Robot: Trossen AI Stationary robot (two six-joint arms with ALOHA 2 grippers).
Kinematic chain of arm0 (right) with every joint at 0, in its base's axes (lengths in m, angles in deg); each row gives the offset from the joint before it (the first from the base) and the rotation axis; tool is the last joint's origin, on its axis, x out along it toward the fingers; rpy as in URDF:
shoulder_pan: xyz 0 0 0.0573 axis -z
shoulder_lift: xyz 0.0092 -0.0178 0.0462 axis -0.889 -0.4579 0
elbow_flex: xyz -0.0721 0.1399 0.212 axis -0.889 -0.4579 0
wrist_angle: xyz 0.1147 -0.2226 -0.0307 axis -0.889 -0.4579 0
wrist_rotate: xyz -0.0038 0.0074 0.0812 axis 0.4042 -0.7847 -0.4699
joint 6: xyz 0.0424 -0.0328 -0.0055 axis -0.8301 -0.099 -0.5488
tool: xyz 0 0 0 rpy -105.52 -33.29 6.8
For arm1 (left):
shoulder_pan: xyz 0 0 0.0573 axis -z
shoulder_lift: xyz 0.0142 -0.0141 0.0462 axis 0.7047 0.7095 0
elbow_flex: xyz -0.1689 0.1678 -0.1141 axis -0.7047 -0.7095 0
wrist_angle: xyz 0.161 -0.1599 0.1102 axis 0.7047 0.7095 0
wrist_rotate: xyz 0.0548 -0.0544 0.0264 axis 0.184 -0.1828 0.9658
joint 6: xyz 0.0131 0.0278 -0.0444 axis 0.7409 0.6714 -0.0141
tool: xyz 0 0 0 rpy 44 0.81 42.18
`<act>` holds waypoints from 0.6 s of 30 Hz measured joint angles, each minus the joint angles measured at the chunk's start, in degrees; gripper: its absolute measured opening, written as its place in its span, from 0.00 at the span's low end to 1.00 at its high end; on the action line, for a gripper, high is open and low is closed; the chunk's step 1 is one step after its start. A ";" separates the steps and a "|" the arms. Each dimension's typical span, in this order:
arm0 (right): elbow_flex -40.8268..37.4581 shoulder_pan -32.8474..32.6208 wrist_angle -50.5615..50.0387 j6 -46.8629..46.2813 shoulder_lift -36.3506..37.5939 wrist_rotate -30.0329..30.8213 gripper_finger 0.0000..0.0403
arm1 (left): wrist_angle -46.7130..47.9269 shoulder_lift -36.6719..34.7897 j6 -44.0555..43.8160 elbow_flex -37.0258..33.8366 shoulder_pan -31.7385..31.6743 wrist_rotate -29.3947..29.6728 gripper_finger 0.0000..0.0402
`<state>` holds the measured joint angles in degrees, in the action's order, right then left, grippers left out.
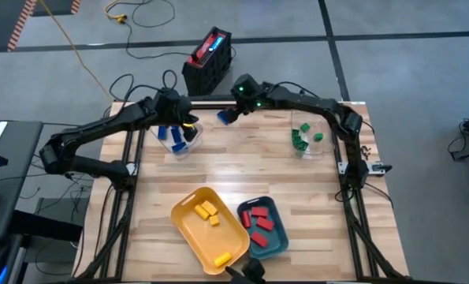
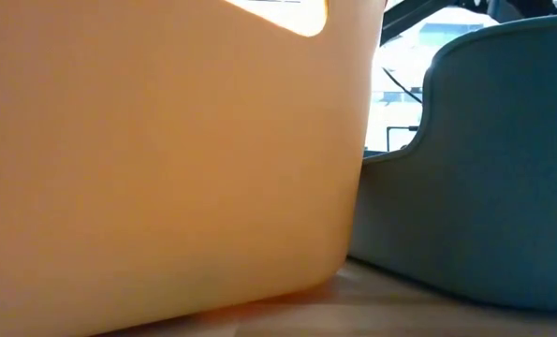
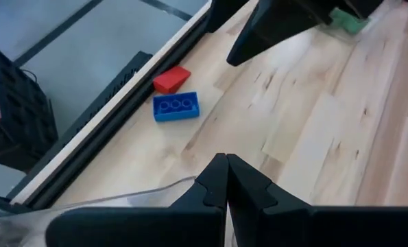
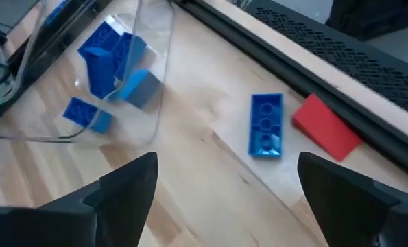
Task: Sort blocks
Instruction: Put the blue game piece into the left transparent bin
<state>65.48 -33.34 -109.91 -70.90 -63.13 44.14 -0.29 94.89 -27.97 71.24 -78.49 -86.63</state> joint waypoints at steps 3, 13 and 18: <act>0.00 -0.19 1.80 -1.62 -0.16 0.21 0.91 | 0.13 0.02 0.00 0.00 0.34 -0.02 0.00; 1.88 0.67 -0.39 -5.87 -7.93 -2.32 0.91 | -0.56 0.04 0.65 0.00 0.36 -0.04 0.00; 7.94 0.59 -3.51 -5.84 -12.49 -1.80 0.91 | 0.11 0.04 0.64 0.00 0.71 -0.09 0.00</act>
<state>73.41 -32.75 -113.42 -76.73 -75.62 42.35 -0.19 94.93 -27.33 71.24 -77.79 -86.72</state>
